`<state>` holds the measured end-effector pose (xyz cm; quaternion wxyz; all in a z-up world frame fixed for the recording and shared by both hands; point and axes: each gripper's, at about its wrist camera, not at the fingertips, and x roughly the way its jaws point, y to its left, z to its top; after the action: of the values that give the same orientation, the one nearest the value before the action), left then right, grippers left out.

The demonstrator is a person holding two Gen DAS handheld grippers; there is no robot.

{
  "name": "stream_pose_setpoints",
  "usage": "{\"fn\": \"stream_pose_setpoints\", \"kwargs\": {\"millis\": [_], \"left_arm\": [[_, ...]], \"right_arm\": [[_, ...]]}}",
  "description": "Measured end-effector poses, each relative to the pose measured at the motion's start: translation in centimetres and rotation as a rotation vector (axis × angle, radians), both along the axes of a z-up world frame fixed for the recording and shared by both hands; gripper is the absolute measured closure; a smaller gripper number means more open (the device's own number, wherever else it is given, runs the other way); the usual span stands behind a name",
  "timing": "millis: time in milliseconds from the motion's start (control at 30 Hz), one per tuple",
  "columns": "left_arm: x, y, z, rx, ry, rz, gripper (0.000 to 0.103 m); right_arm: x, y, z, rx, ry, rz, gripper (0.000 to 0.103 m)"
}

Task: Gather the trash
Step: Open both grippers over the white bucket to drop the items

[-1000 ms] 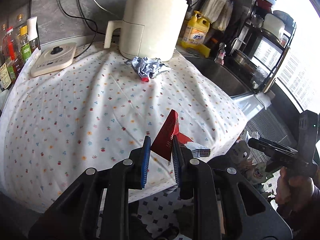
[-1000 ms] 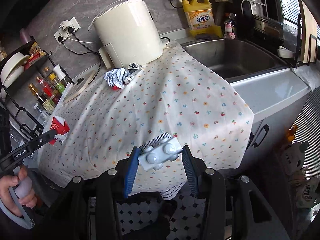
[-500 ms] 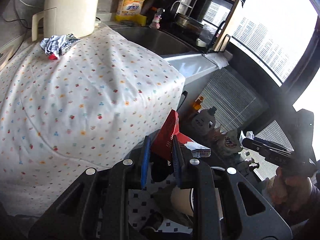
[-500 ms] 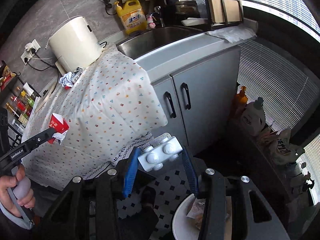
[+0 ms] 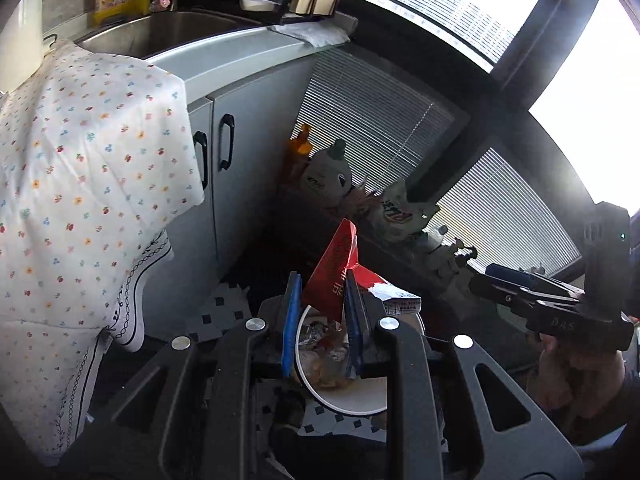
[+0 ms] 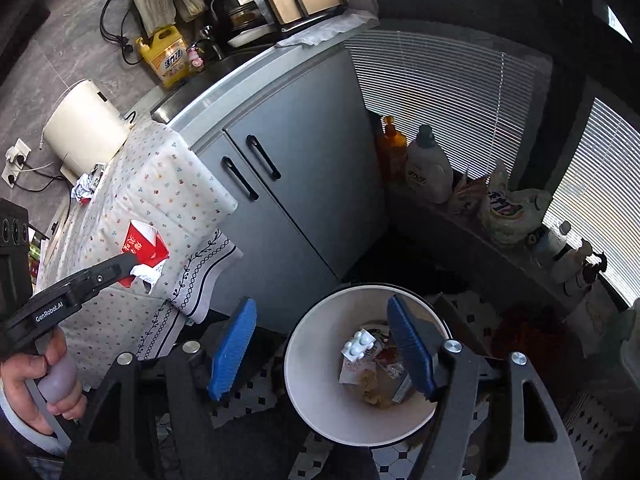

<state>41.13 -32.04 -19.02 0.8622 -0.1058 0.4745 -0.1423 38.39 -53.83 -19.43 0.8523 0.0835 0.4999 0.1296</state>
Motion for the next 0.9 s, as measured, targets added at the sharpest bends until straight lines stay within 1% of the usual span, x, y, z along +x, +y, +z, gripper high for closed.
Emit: {"fn": "stream_pose_setpoints", "kwargs": {"millis": [300,367,433,467,500,567,600,700,833,900], "left_arm": [[0.6,-6.3,-1.6,0.006,0.057,-0.196,0.082],[0.8,-7.3,-2.0,0.0,0.073,-0.229,0.082],[0.9,-8.1,-2.4,-0.035,0.087,-0.255,0.081],[0.9,-8.5,-2.6,-0.058,0.099,-0.267,0.072],[0.8,-8.7,-2.7,-0.064,0.102,-0.272,0.057],[0.7,-9.1,-2.6,-0.068,0.09,-0.282,0.043],[0.7,-9.2,-2.6,-0.069,0.09,-0.286,0.04],[1.0,-9.0,-2.3,-0.07,0.085,-0.272,0.034],[1.3,-7.0,-1.5,-0.069,0.062,-0.217,0.029],[1.4,-5.5,-1.0,-0.081,0.045,-0.179,0.024]], "right_arm": [[-2.4,-6.9,0.2,0.002,-0.011,-0.185,0.035],[-2.9,-8.0,0.1,-0.002,-0.008,-0.213,0.035],[-3.3,-8.8,0.0,-0.007,-0.006,-0.238,0.035],[-3.6,-9.1,0.0,-0.007,-0.005,-0.251,0.035],[-3.8,-9.5,0.0,-0.006,-0.004,-0.262,0.035],[-4.1,-10.1,-0.1,-0.007,-0.003,-0.283,0.034],[-4.2,-10.3,-0.1,-0.008,-0.002,-0.292,0.034],[-4.3,-10.6,-0.3,-0.008,0.002,-0.304,0.034],[-3.7,-9.8,-0.2,-0.007,-0.005,-0.281,0.032],[-3.2,-8.8,0.1,-0.006,-0.018,-0.263,0.028]]}}
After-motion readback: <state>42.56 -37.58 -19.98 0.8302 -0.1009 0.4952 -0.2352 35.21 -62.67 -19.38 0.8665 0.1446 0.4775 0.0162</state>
